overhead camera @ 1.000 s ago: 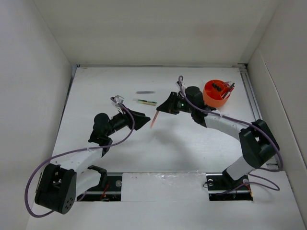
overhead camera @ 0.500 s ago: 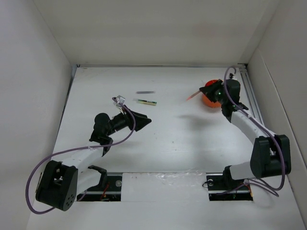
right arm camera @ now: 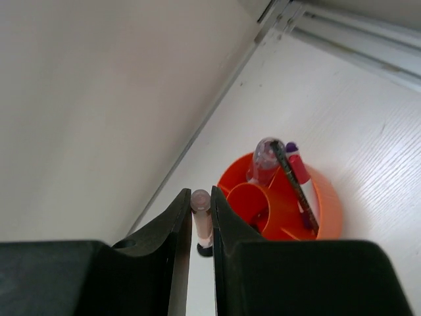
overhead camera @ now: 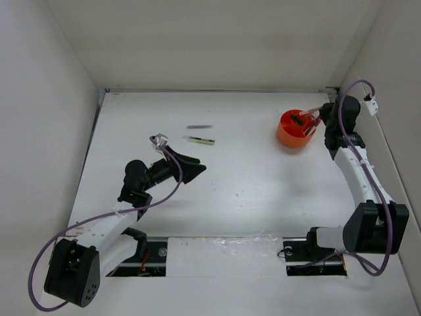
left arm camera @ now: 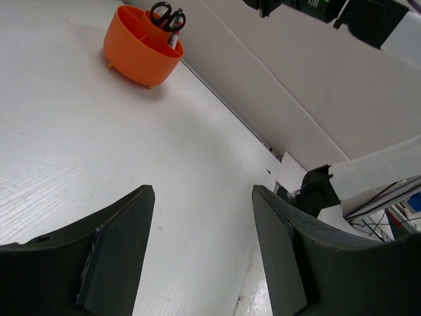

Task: Sort the stationery into containers
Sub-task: Place the pen in the storage box.

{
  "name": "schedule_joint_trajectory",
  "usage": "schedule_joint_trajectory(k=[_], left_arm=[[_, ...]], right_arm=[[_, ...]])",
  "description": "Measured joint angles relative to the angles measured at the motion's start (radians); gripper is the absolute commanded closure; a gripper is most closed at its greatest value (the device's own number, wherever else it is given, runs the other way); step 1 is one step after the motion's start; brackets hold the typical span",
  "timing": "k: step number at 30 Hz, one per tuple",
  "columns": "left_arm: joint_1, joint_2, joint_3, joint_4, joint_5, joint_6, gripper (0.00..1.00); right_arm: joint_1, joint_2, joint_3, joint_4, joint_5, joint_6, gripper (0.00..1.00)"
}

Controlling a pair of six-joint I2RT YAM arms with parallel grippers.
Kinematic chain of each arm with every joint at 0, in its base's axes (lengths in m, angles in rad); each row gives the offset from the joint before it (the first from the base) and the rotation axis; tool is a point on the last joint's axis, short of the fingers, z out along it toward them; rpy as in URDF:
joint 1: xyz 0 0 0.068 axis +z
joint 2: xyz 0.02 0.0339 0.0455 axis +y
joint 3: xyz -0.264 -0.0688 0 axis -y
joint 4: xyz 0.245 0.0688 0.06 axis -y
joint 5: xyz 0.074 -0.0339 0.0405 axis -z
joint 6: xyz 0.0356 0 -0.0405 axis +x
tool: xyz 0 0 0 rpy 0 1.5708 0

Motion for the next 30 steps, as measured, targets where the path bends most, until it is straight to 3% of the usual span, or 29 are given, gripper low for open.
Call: schedule_joint_trajectory(k=[7,16,30], left_arm=[[-0.010,0.000,0.000,-0.038,-0.010,0.013,0.42],[-0.009,0.018,0.000,-0.056,-0.021,0.026,0.42],[-0.009,0.042,0.000,-0.062,-0.026,0.035,0.42]], right_arm=[[0.007,0.072,0.042,-0.045,0.146,-0.029,1.00],[0.006,0.199,0.070,-0.065,0.188,-0.037,1.00],[0.026,0.171,0.074,-0.087,0.245,-0.044,1.00]])
